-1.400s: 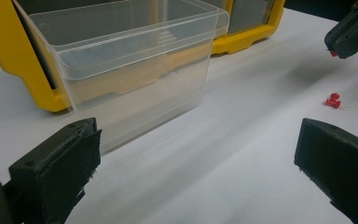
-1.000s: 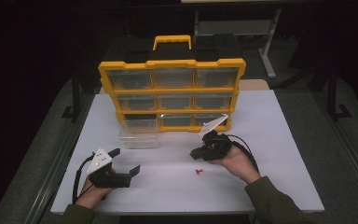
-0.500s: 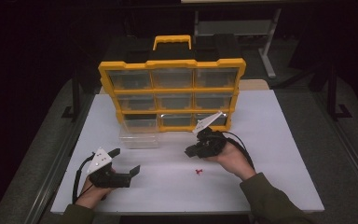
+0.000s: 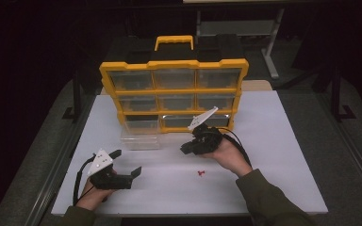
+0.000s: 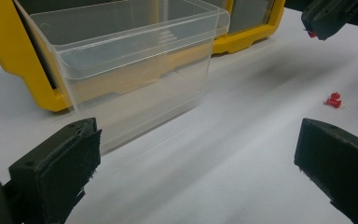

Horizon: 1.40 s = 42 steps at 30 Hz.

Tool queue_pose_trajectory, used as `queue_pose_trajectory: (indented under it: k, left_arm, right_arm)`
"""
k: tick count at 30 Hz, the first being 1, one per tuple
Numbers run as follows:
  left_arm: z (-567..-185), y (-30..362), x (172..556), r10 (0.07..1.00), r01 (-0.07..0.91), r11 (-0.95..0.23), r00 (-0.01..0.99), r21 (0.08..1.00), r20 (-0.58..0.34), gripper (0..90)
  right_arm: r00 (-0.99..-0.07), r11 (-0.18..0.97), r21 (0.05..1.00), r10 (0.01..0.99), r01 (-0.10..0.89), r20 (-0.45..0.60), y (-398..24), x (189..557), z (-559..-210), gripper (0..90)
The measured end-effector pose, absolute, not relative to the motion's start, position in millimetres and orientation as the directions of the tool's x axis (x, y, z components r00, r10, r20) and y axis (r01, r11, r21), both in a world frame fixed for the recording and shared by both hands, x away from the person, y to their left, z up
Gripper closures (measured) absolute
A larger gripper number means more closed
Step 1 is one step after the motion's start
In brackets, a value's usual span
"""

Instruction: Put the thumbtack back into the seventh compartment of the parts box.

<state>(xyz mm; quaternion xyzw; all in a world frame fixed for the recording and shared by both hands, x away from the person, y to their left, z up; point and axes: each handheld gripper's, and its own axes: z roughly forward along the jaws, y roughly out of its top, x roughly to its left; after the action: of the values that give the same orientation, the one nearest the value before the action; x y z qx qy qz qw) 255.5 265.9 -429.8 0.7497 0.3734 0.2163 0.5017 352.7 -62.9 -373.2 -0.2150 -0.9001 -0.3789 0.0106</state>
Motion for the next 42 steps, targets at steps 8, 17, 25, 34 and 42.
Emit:
queue_pose_trajectory:
  k: [8,17,25,34,42]
  left_arm:
    - [-430,266,255,0.776,0.342,-0.218,0.628,0.914,-0.05,0.0]
    - [-430,266,255,0.777,0.341,-0.217,0.628,0.915,-0.05,0.0]
    - [-430,266,255,0.776,0.341,-0.214,0.628,0.915,-0.053,0.0]
    - [-429,265,255,0.776,0.341,-0.209,0.628,0.917,-0.057,0.0]
    - [-430,265,255,0.776,0.342,-0.207,0.628,0.917,-0.059,0.0]
  right_arm:
    - [-0.911,0.619,0.682,0.37,0.39,0.185,-54,356,-368,81.7]
    - [-0.915,0.619,0.687,0.358,0.381,0.185,-45,361,-365,81.7]
    - [-0.919,0.624,0.686,0.351,0.374,0.182,-35,365,-360,81.7]
    - [-0.927,0.627,0.697,0.338,0.35,0.161,-26,371,-348,81.7]
    - [-0.927,0.618,0.704,0.337,0.349,0.164,-18,376,-341,81.7]
